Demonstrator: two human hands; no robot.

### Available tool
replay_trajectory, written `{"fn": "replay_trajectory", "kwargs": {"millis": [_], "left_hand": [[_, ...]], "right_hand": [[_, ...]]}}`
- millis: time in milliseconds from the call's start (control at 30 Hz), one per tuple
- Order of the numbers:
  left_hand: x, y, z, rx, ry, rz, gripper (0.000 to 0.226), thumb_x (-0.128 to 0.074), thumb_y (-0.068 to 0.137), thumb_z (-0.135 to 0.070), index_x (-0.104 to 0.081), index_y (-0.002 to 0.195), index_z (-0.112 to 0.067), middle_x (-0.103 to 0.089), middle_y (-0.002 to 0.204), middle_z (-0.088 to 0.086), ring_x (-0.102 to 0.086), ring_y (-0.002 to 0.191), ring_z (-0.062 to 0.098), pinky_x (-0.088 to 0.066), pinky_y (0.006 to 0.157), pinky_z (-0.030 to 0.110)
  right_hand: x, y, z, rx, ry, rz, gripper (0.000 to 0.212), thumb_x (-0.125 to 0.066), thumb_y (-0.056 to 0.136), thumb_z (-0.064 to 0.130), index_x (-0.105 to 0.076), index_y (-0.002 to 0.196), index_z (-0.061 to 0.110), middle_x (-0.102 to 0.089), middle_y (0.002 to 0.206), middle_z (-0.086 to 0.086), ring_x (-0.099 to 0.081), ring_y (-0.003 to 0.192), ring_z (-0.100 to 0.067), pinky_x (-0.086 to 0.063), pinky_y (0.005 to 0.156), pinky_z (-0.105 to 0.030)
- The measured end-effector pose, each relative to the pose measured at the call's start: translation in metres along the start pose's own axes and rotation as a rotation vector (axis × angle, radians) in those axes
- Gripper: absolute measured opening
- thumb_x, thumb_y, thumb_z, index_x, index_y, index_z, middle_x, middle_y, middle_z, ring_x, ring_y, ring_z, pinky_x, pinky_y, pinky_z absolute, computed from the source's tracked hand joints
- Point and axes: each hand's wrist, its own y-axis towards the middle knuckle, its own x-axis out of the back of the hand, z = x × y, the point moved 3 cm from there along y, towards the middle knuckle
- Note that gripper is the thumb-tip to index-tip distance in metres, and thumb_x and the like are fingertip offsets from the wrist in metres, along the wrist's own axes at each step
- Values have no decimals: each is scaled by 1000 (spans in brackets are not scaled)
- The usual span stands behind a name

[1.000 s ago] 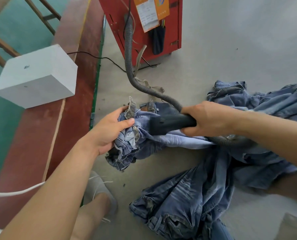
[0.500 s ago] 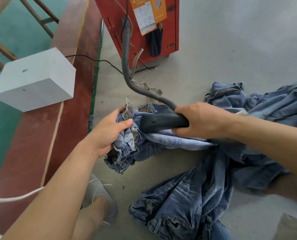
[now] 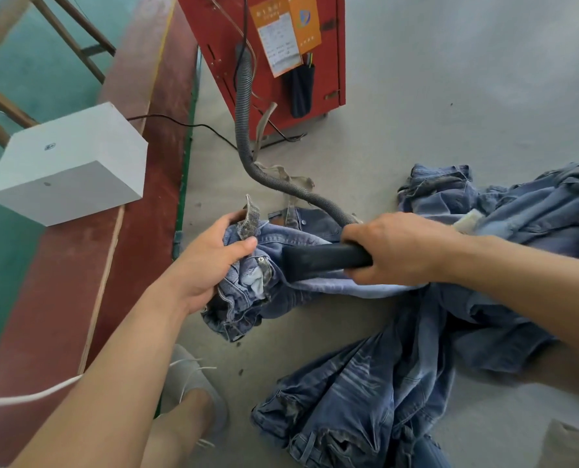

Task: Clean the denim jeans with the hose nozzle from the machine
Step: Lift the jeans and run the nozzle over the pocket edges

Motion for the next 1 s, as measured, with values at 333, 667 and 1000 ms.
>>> {"fn": "replay_trajectory", "kwargs": {"millis": [333, 667, 1000], "left_hand": [[10, -8, -6, -3, 207, -88, 44, -68, 99, -16, -57, 139, -29, -73, 122, -5, -73, 105, 9, -57, 96, 35], [22, -20, -39, 26, -551, -99, 62, -44, 94, 15, -41, 151, -10, -78, 103, 15, -77, 95, 30, -63, 69, 41], [19, -20, -49, 20, -712, -80, 56, -38, 97, 7, -34, 152, -3, -64, 130, 27, -71, 112, 37, -63, 80, 47]], "right_hand": [[41, -7, -38, -129, 224, -168, 21, -67, 80, 52, -54, 77, 36, -59, 62, 12, -59, 62, -2, -38, 54, -22], [58, -8, -15, -182, 255, -257, 28, -65, 84, 58, -56, 83, 32, -61, 65, 10, -56, 58, -5, -37, 53, -28], [68, -21, -22, -124, 174, -37, 21, -61, 79, 68, -47, 91, 56, -64, 81, 28, -60, 73, 8, -40, 54, -28]]}}
